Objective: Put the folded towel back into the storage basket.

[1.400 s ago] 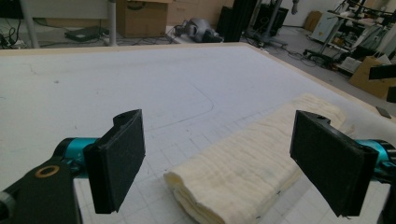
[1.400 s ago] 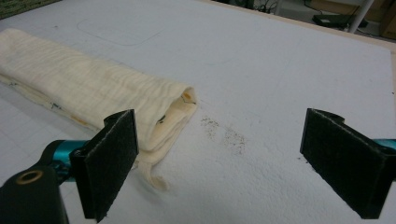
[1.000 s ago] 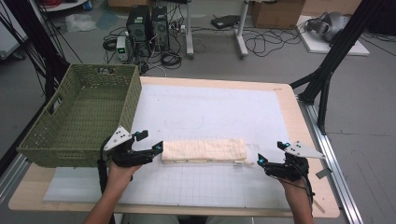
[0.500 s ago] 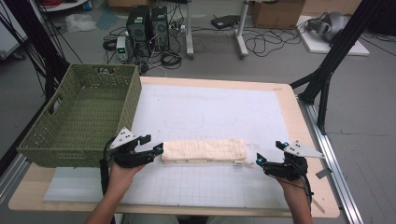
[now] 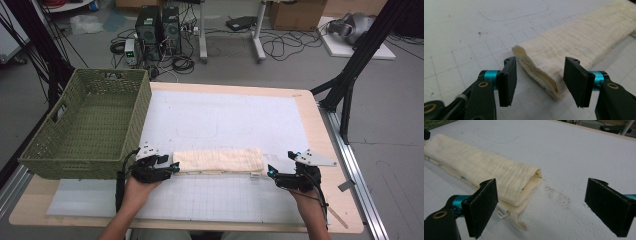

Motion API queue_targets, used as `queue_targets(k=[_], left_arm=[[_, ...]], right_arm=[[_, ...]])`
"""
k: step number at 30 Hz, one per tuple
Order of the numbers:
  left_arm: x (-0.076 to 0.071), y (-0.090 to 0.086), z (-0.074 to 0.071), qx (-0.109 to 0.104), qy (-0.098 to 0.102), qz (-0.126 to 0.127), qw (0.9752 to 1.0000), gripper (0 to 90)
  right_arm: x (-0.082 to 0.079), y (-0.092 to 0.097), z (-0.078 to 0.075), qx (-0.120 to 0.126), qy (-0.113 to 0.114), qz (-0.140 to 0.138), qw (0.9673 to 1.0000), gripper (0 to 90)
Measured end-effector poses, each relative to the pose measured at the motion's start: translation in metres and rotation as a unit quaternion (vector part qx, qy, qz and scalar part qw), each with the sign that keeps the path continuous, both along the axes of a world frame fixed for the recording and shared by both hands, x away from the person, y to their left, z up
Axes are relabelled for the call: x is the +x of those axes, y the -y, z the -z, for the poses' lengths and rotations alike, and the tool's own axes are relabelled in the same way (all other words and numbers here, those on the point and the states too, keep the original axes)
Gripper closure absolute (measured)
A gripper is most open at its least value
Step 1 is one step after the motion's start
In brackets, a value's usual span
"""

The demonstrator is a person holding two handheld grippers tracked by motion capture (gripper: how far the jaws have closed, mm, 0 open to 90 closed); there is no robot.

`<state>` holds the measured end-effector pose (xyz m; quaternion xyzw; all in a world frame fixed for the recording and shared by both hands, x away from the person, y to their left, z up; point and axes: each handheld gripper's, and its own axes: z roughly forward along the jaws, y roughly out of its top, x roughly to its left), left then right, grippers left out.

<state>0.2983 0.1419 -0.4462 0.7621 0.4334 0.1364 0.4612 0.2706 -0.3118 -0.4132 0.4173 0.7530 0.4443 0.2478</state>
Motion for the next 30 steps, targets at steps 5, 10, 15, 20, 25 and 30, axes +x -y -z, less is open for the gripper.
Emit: queue_targets(k=[5, 10, 15, 20, 25, 30], left_arm=[[0.000, 0.005, 0.004, 0.017, -0.014, 0.010, 0.9997, 49.4], [-0.001, 0.009, 0.006, 0.020, -0.014, 0.020, 0.9995, 54.0], [-0.001, 0.011, 0.006, 0.025, -0.011, 0.040, 0.9988, 64.3], [-0.002, 0.012, 0.006, 0.023, -0.010, 0.053, 0.9983, 73.3], [-0.001, 0.011, 0.006, 0.015, -0.014, 0.054, 0.9984, 77.9], [-0.001, 0.012, 0.006, 0.015, -0.013, 0.051, 0.9985, 78.9]], right_arm=[[0.005, -0.006, 0.005, -0.010, -0.012, 0.007, 0.9999, 12.6], [0.012, -0.016, 0.008, -0.013, -0.025, 0.001, 0.9996, 25.5], [0.021, -0.028, 0.013, -0.018, -0.039, 0.010, 0.9990, 34.4], [0.025, -0.033, 0.021, -0.032, -0.062, 0.006, 0.9976, 43.9], [0.027, -0.035, 0.028, -0.048, -0.082, -0.005, 0.9955, 49.1], [0.026, -0.038, 0.032, -0.057, -0.089, -0.016, 0.9943, 56.5]])
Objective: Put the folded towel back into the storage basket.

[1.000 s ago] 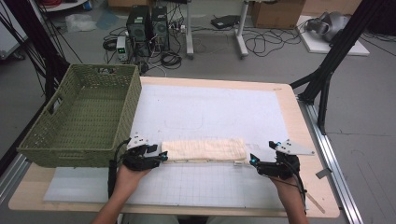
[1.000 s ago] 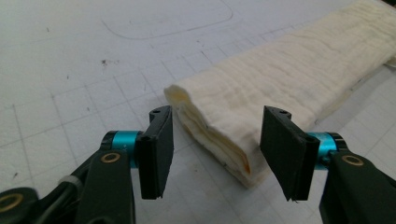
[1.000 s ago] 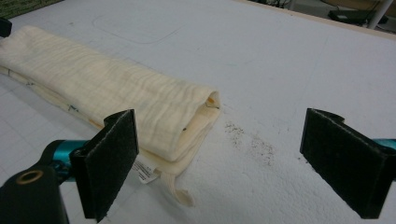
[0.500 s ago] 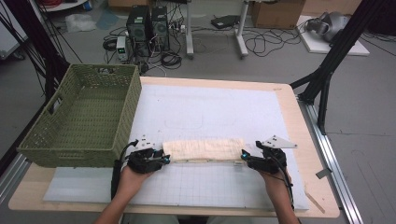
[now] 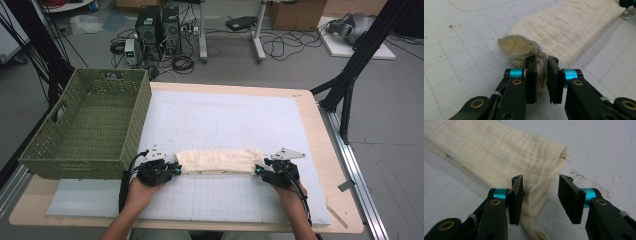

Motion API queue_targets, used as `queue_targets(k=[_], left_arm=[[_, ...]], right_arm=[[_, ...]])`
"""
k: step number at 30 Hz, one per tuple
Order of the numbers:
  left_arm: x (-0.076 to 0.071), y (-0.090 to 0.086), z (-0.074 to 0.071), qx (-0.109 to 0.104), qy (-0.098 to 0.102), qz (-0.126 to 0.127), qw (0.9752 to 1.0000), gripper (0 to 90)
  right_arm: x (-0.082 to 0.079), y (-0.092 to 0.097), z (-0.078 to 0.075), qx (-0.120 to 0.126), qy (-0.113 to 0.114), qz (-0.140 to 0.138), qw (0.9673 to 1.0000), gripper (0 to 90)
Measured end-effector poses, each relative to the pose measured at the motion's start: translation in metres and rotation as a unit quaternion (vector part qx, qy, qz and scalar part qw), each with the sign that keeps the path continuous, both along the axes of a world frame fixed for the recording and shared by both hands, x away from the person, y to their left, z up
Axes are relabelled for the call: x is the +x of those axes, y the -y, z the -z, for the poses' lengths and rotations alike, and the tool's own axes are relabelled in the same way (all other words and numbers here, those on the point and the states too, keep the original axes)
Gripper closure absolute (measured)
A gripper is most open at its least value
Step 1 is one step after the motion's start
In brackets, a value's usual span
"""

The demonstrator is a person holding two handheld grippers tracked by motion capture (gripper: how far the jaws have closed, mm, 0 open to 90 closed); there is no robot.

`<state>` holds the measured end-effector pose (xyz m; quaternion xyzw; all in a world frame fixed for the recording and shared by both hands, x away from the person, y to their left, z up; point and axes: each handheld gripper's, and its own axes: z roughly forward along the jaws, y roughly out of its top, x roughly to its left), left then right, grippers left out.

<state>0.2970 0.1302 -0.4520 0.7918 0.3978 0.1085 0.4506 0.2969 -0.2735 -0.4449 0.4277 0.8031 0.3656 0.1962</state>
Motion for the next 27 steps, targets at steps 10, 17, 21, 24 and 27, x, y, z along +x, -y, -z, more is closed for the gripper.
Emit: queue_targets(k=[10, 17, 21, 24, 27], left_arm=[[0.000, 0.001, 0.000, 0.002, -0.001, -0.007, 1.0000, 78.9], [0.000, 0.001, 0.000, -0.002, -0.007, -0.012, 0.9999, 80.1], [-0.001, 0.002, -0.001, -0.001, -0.001, -0.014, 0.9999, 81.3], [-0.001, 0.000, -0.005, -0.004, 0.012, -0.016, 0.9998, 81.7], [-0.002, -0.005, -0.012, -0.020, 0.023, -0.018, 0.9994, 81.8]], right_arm=[[-0.001, -0.001, 0.003, 0.016, -0.010, -0.009, 0.9998, 65.3], [0.000, 0.002, 0.005, 0.049, -0.027, -0.022, 0.9982, 79.3], [0.000, 0.003, 0.005, 0.060, -0.035, -0.020, 0.9974, 81.8], [0.000, 0.004, 0.002, 0.058, -0.033, -0.019, 0.9976, 82.4], [-0.001, 0.005, -0.003, 0.061, -0.020, -0.014, 0.9978, 82.7]])
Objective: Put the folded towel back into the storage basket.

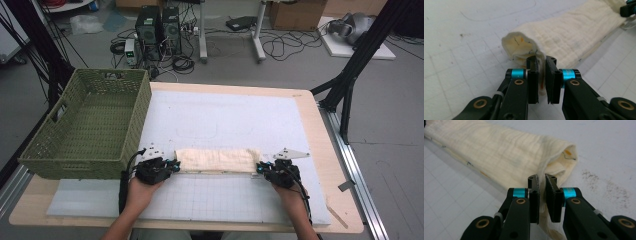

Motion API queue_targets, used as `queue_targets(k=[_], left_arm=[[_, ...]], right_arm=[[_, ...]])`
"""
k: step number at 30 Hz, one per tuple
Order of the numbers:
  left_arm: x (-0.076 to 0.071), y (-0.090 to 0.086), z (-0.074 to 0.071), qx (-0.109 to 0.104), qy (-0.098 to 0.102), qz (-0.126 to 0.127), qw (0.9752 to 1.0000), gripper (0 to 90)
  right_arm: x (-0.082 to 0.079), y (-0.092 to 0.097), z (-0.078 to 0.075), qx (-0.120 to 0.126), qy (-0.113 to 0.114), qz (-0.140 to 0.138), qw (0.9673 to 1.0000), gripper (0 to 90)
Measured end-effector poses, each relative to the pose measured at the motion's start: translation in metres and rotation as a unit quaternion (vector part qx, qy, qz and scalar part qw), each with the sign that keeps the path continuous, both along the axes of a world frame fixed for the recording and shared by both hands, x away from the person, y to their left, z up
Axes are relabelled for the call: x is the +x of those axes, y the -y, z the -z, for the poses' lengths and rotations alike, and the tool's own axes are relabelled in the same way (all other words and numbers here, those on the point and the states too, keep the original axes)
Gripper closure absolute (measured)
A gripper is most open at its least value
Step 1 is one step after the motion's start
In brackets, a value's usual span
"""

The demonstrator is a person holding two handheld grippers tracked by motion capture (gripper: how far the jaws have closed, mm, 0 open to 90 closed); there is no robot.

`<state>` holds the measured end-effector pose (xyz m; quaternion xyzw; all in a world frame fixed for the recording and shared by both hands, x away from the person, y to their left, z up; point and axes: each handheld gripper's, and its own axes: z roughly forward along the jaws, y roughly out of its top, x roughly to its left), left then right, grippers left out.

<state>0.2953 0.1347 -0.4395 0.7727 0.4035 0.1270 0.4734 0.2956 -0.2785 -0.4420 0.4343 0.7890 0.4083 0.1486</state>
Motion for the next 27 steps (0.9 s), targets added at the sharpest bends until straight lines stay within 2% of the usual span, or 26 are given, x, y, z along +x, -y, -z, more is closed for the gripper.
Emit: queue_targets(k=[5, 14, 16, 23, 27], left_arm=[[-0.002, -0.004, -0.008, -0.011, 0.010, 0.002, 0.9999, 81.8], [-0.003, -0.004, -0.016, -0.021, 0.016, 0.006, 0.9996, 81.8], [-0.004, -0.005, -0.020, -0.025, 0.021, 0.006, 0.9995, 81.9], [-0.006, -0.010, -0.049, -0.038, 0.055, -0.001, 0.9978, 82.0], [-0.007, -0.017, -0.064, -0.038, 0.069, -0.003, 0.9969, 82.1]], right_arm=[[-0.002, 0.001, -0.009, 0.006, 0.012, 0.003, 0.9999, 82.7], [-0.002, 0.005, -0.018, 0.018, 0.016, 0.013, 0.9996, 82.8], [-0.003, 0.005, -0.022, 0.016, 0.025, 0.012, 0.9995, 82.8], [-0.001, 0.003, -0.042, 0.016, 0.048, 0.010, 0.9987, 82.8], [0.005, -0.003, -0.059, 0.022, 0.064, 0.005, 0.9977, 82.9]])
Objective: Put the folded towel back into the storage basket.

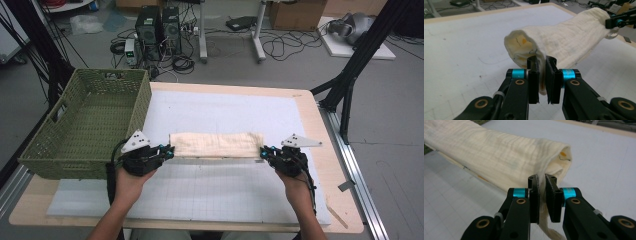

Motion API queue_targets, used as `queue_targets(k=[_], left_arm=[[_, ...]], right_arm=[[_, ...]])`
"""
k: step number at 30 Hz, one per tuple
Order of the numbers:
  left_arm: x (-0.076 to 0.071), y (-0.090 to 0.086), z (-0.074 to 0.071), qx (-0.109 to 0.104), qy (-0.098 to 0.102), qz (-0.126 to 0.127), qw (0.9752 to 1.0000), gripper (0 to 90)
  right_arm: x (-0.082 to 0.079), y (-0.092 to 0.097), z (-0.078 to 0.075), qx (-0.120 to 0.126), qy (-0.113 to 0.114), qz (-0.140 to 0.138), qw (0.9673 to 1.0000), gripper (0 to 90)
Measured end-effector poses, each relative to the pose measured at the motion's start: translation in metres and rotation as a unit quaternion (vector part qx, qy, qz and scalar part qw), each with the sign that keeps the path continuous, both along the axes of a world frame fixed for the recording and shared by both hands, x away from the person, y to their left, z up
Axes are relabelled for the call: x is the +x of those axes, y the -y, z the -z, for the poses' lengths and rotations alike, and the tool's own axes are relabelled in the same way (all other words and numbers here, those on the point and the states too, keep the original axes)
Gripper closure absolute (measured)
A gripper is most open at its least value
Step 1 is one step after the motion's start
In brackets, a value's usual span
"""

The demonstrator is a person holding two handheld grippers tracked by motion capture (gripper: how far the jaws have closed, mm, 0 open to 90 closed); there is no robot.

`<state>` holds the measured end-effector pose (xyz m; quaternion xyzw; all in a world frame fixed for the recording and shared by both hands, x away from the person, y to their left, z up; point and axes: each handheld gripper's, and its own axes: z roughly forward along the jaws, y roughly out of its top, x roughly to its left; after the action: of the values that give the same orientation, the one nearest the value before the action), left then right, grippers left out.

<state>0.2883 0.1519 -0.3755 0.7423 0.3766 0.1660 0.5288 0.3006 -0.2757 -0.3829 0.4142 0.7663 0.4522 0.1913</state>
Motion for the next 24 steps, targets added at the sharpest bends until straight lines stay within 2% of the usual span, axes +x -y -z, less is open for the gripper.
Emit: queue_targets(k=[6, 12, 18, 24], left_arm=[[-0.002, -0.015, -0.020, -0.001, 0.019, -0.016, 0.9997, 82.2], [-0.007, -0.040, -0.036, -0.005, 0.031, -0.038, 0.9988, 82.2], [-0.015, -0.067, -0.050, -0.003, 0.041, -0.062, 0.9972, 82.2], [-0.022, -0.089, -0.059, 0.000, 0.049, -0.082, 0.9954, 82.3]], right_arm=[[0.013, -0.015, -0.023, -0.003, 0.018, -0.014, 0.9997, 82.8], [0.030, -0.039, -0.045, -0.005, 0.038, -0.038, 0.9986, 82.8], [0.045, -0.071, -0.058, -0.006, 0.046, -0.062, 0.9970, 82.8], [0.059, -0.098, -0.063, -0.007, 0.051, -0.084, 0.9951, 82.8]])
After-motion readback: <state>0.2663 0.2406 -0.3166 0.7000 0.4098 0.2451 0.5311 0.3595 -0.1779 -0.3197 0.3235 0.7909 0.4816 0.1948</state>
